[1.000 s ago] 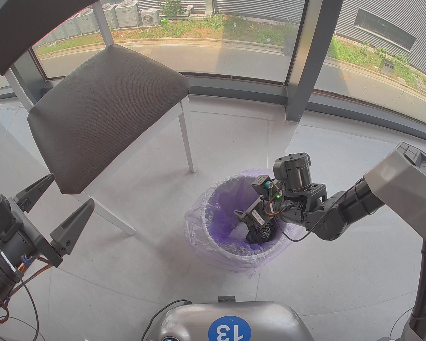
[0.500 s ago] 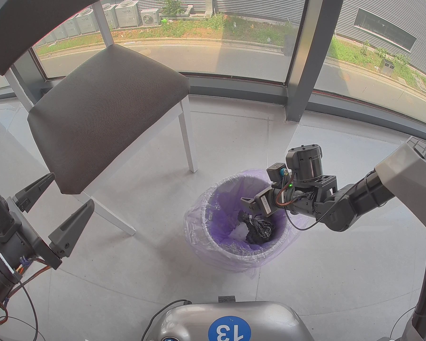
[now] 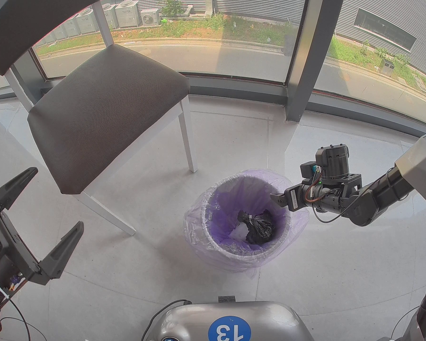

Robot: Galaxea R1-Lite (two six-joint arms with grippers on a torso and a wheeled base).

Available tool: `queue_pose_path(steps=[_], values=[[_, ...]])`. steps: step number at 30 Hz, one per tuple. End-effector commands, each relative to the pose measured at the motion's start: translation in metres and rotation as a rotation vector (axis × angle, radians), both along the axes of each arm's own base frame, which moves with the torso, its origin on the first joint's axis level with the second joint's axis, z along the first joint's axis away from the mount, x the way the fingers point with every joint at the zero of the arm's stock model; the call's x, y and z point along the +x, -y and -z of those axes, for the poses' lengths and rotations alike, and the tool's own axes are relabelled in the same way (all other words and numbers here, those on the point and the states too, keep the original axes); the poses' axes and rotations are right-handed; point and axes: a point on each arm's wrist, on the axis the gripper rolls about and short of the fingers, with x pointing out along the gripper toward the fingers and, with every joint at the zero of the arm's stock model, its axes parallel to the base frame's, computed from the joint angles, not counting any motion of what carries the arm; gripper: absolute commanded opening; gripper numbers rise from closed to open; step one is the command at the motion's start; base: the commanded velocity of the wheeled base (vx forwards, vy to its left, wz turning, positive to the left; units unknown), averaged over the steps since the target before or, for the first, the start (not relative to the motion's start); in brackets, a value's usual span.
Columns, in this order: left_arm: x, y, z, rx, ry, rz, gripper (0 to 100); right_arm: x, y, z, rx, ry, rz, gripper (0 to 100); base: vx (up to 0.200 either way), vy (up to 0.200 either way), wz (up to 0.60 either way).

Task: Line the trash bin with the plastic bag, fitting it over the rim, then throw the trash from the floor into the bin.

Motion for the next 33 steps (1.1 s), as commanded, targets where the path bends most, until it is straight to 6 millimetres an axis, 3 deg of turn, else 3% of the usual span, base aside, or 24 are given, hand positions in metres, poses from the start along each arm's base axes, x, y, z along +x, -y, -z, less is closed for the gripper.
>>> queue_pose_path(steps=[1, 17, 27, 33], values=[[-0.008, -0.004, 0.000, -0.005, 0.034, -0.008, 100, -0.001, 0.012, -0.003, -0.004, -0.001, 0.038, 100, 0.000, 0.000, 0.00], [-0.007, -0.004, 0.005, 0.024, 0.022, -0.025, 100, 0.013, 0.025, 0.001, -0.003, 0.013, 0.086, 100, 0.000, 0.000, 0.00], [-0.007, -0.005, 0.006, 0.029, 0.023, -0.046, 100, 0.023, 0.022, 0.016, -0.011, -0.003, 0.089, 100, 0.000, 0.000, 0.00], [-0.007, -0.005, 0.006, 0.034, 0.024, -0.046, 100, 0.025, 0.033, 0.015, -0.023, 0.001, 0.108, 100, 0.000, 0.000, 0.00]])
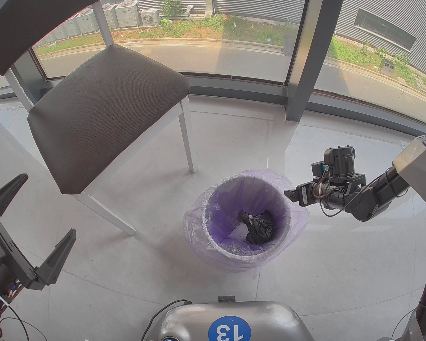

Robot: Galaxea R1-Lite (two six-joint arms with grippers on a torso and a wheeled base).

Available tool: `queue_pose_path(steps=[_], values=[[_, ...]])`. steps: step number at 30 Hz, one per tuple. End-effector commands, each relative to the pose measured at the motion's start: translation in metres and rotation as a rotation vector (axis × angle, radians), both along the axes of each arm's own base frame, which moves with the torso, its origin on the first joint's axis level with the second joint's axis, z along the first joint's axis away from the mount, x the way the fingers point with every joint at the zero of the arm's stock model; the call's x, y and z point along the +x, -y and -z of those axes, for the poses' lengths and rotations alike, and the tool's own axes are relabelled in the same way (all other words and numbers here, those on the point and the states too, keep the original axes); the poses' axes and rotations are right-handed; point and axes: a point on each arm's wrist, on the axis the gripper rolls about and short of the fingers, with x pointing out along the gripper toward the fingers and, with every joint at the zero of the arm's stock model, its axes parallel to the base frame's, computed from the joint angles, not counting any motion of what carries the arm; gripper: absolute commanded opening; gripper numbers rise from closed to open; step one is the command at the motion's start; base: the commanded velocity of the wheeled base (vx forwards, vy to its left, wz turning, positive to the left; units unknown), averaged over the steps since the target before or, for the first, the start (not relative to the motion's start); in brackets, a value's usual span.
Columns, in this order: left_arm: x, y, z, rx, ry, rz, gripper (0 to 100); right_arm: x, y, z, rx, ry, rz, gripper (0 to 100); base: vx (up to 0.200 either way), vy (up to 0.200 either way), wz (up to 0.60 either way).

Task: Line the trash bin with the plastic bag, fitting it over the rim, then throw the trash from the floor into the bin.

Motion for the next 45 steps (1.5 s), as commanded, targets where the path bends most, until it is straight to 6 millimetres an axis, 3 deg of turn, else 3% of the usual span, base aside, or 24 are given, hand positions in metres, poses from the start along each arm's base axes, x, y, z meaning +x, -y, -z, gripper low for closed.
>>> queue_pose_path(steps=[1, 9, 13, 18, 23, 31, 45], values=[[0.000, 0.000, 0.001, 0.001, -0.002, 0.000, 100, 0.002, 0.006, 0.002, -0.008, -0.006, 0.010, 100, 0.000, 0.000, 0.00], [0.006, -0.003, 0.005, 0.003, -0.086, -0.120, 100, -0.007, 0.044, -0.002, -0.209, 0.036, -0.058, 100, 0.000, 0.000, 0.00], [0.010, -0.002, 0.007, 0.000, -0.113, -0.120, 100, -0.019, 0.061, 0.000, -0.277, 0.106, -0.214, 100, 0.000, 0.000, 0.00], [0.019, 0.002, 0.009, -0.030, -0.180, -0.113, 100, -0.038, 0.077, 0.020, -0.337, 0.182, -0.498, 100, 0.000, 0.000, 0.00], [0.027, 0.005, 0.011, -0.083, -0.234, -0.103, 100, -0.053, 0.074, 0.038, -0.361, 0.130, -0.575, 100, 0.000, 0.000, 0.00], [0.027, 0.005, 0.010, -0.094, -0.235, -0.102, 100, -0.056, 0.061, 0.066, -0.333, 0.061, -0.651, 100, 0.000, 0.000, 0.00], [0.026, 0.005, 0.009, -0.094, -0.230, -0.097, 100, -0.031, 0.038, 0.075, -0.336, 0.102, -0.701, 100, 0.000, 0.000, 0.00]])
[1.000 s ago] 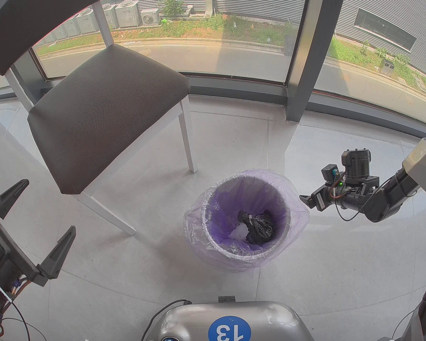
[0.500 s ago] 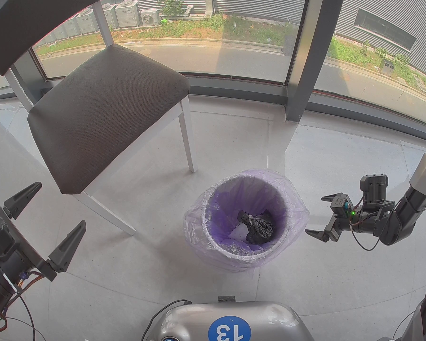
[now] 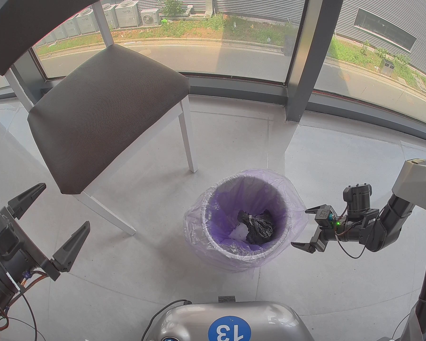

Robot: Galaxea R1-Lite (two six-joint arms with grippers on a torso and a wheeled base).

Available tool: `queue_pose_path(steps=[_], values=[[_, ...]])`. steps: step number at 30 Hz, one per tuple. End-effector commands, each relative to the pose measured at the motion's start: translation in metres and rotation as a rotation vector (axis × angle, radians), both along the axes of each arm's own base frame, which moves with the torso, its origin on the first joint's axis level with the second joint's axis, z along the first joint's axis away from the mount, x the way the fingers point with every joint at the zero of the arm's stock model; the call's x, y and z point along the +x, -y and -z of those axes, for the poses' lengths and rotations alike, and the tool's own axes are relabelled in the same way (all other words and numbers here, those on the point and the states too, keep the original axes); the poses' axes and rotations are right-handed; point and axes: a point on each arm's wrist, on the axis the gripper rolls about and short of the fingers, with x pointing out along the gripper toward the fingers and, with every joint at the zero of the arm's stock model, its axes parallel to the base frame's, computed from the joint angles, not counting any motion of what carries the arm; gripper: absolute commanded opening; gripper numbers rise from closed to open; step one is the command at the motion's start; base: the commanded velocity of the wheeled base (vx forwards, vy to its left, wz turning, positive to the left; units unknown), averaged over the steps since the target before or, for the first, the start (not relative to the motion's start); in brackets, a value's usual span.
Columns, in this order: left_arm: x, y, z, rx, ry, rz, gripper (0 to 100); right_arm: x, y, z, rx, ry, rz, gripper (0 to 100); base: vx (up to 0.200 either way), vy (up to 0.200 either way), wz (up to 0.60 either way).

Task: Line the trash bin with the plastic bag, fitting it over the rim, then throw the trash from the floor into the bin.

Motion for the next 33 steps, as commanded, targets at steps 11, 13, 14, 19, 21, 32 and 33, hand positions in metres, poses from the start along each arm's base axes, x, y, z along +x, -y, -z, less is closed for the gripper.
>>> queue_pose_path(steps=[11, 13, 14, 19, 21, 32, 33], values=[[0.000, 0.000, 0.001, 0.005, 0.000, 0.000, 100, 0.014, -0.011, 0.010, 0.002, 0.008, -0.022, 100, 0.000, 0.000, 0.00], [-0.001, 0.000, 0.001, 0.005, 0.001, 0.001, 100, 0.013, -0.012, 0.012, 0.001, 0.000, -0.025, 100, 0.000, 0.000, 0.00], [-0.001, 0.000, 0.001, 0.006, 0.002, 0.001, 100, 0.013, -0.012, 0.014, 0.000, -0.004, -0.025, 100, 0.000, 0.000, 0.00], [-0.001, 0.000, 0.000, 0.005, 0.005, 0.001, 100, 0.016, -0.015, 0.024, -0.003, -0.021, -0.031, 100, 0.000, 0.000, 0.00], [-0.001, 0.000, 0.000, 0.005, 0.005, 0.001, 100, 0.017, -0.016, 0.024, -0.002, -0.018, -0.033, 100, 0.000, 0.000, 0.00], [-0.001, 0.000, 0.000, 0.005, 0.005, 0.001, 100, 0.021, -0.018, 0.019, 0.006, 0.001, -0.034, 0, 0.000, 0.000, 0.00], [-0.001, 0.000, 0.000, 0.005, 0.005, 0.001, 100, 0.021, -0.018, 0.019, 0.006, 0.001, -0.033, 0, 0.000, 0.000, 0.00]])
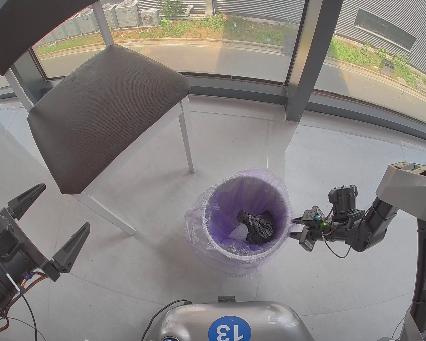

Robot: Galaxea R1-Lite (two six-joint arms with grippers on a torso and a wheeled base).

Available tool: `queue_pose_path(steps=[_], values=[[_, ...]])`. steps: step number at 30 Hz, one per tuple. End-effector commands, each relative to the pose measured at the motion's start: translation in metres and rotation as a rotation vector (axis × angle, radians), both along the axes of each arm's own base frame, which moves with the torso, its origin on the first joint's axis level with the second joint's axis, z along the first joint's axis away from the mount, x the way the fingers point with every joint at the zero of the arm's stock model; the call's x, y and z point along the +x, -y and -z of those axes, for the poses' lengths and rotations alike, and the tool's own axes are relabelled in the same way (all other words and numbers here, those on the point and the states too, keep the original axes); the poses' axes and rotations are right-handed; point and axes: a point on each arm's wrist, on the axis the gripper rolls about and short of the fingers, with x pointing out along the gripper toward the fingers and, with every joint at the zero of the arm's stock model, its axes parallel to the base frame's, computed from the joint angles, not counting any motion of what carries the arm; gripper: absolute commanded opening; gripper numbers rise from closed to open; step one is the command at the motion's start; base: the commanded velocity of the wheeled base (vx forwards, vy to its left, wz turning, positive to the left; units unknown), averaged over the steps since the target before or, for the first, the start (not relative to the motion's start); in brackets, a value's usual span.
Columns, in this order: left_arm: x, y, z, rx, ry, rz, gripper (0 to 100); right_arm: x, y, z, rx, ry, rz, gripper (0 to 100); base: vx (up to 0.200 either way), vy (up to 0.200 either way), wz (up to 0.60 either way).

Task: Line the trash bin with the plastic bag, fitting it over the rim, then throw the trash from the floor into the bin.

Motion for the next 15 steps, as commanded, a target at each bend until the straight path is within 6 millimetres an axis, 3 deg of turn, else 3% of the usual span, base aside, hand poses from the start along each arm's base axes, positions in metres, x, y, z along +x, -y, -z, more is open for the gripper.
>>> queue_pose_path(steps=[1, 5, 15], values=[[0.000, 0.000, 0.000, -0.001, 0.002, -0.001, 100, 0.001, 0.001, -0.001, 0.002, 0.002, 0.003, 0, 0.000, 0.000, 0.00], [0.000, 0.000, 0.000, 0.000, 0.000, -0.001, 100, 0.004, 0.003, -0.001, 0.007, 0.007, 0.006, 0, 0.000, 0.000, 0.00], [0.000, 0.000, 0.001, 0.005, -0.010, -0.001, 100, 0.021, 0.008, 0.034, 0.050, -0.038, 0.002, 0, 0.000, 0.000, 0.00]])
